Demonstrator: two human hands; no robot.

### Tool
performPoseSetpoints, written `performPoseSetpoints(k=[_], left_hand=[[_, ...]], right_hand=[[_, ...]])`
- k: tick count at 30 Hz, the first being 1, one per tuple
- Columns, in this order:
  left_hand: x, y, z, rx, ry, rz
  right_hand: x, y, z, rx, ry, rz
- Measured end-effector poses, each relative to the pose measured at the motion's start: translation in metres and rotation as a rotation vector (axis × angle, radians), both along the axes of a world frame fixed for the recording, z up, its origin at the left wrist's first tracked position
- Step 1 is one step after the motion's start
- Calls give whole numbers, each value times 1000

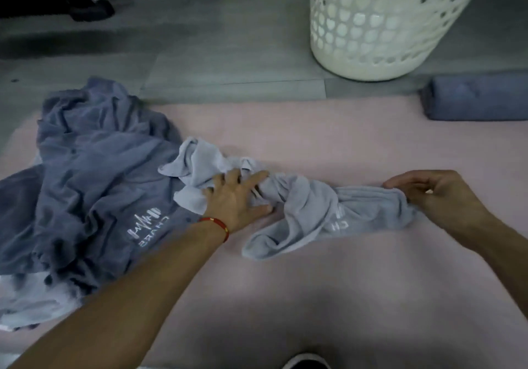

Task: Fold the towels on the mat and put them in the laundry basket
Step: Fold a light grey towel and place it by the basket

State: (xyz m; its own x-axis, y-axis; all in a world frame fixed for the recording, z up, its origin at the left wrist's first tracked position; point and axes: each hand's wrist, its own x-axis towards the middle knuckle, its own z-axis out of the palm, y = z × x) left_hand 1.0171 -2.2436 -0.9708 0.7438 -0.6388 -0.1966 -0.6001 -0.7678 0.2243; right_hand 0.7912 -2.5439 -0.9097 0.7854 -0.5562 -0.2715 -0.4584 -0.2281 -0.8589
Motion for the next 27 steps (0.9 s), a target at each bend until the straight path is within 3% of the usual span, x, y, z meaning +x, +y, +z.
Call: performPoseSetpoints(k=[4, 7, 9, 11, 12, 13, 15, 18, 21, 23, 25, 27], left_hand=[[-23, -54, -1, -226, -118, 89], [-39, -77, 6, -426, -103, 47], [-58, -86, 14, -574, -65, 4], [-77, -87, 23, -705, -18, -105], [-85, -85, 23, -739, 19, -197], [-91, -80, 22, -744, 50, -300], [-96, -63, 17, -681, 84, -462], [-98, -33, 21, -577, 160, -555], [-94, -22, 40, -592, 323, -376], [-82, -25, 42, -603, 235, -215], [-64, -32, 36, -488, 126, -161], [-49, -42, 34, -324, 147, -151]], right_hand=[[-24, -8, -16, -414, 109, -131], [-26, 22, -27, -682, 138, 12], [-17, 47, -32, -600, 156, 204], [-3, 71, -25, -299, 100, 258], [6, 78, -19, -96, 5, 187], [14, 81, -15, 97, -105, 76], [32, 72, -13, 255, -198, -141], [52, 59, -20, 16, -49, 23], [58, 58, -34, -198, 103, 277], [57, 63, -36, -253, 64, 313], [52, 65, -37, -245, -2, 300], [46, 63, -30, -302, -47, 319]])
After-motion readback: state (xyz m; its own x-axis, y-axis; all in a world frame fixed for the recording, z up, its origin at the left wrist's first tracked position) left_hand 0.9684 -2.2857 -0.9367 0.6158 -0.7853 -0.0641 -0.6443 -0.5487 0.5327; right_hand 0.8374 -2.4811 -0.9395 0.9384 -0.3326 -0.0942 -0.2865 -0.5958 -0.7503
